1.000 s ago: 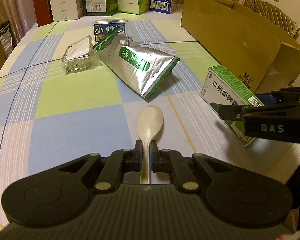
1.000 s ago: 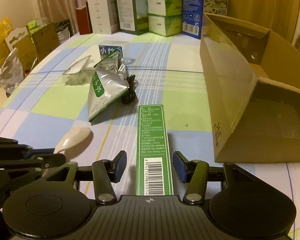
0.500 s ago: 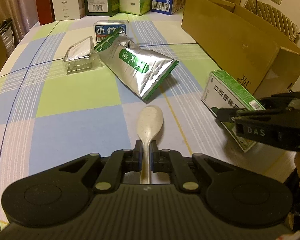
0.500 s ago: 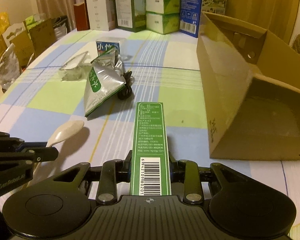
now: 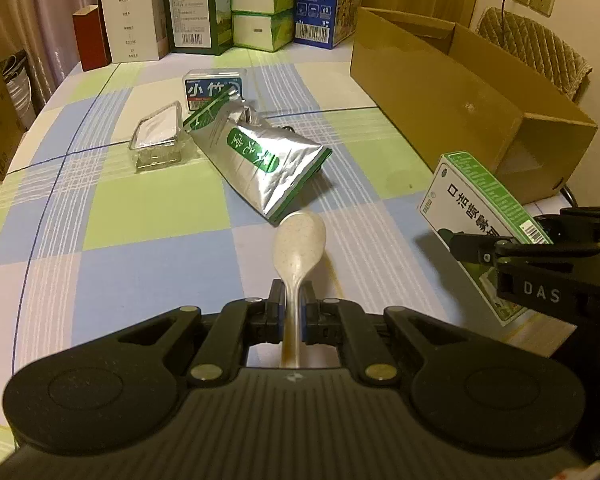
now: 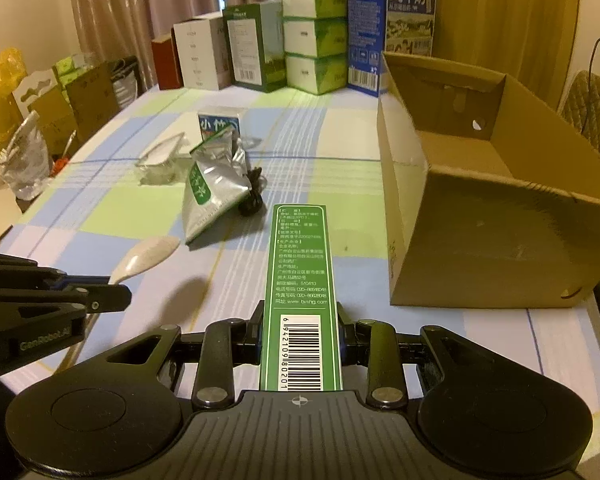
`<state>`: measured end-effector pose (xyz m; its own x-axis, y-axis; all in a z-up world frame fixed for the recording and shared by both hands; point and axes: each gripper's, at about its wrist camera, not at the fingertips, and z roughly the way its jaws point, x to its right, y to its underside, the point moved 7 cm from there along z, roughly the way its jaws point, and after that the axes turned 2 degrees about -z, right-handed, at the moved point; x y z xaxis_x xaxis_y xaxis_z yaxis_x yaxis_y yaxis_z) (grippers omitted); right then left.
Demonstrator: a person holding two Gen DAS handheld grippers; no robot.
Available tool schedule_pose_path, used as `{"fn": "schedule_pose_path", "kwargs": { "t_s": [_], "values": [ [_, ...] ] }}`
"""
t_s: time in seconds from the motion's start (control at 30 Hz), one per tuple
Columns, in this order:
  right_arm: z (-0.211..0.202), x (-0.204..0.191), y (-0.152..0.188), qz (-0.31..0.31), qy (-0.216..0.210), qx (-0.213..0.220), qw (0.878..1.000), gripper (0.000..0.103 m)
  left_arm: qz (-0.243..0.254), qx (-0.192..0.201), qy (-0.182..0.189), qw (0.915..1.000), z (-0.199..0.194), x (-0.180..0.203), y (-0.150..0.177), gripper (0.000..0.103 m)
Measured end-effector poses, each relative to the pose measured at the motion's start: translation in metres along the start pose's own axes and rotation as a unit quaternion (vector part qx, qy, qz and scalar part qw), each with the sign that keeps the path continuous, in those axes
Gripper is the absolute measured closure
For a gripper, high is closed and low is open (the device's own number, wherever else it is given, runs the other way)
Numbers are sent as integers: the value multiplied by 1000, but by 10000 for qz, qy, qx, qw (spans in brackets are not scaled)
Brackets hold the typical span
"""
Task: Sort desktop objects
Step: 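Carry the spoon and green medicine box over the cardboard box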
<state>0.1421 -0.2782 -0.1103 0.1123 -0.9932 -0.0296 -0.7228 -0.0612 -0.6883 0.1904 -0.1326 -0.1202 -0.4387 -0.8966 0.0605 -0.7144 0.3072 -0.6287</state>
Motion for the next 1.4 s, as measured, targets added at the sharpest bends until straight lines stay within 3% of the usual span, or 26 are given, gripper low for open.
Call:
{"fn": "schedule_pose_path", "kwargs": {
  "t_s": [0.73,1.4],
  "values": [
    [-61,18,-15,204,6,563,9982,75,137,292,64,9995,-46,40,-15,99],
    [-114,91,-48,418,432,1193,9910,75,567,667,546,9947,-54,120,-83,99]
  ]
}}
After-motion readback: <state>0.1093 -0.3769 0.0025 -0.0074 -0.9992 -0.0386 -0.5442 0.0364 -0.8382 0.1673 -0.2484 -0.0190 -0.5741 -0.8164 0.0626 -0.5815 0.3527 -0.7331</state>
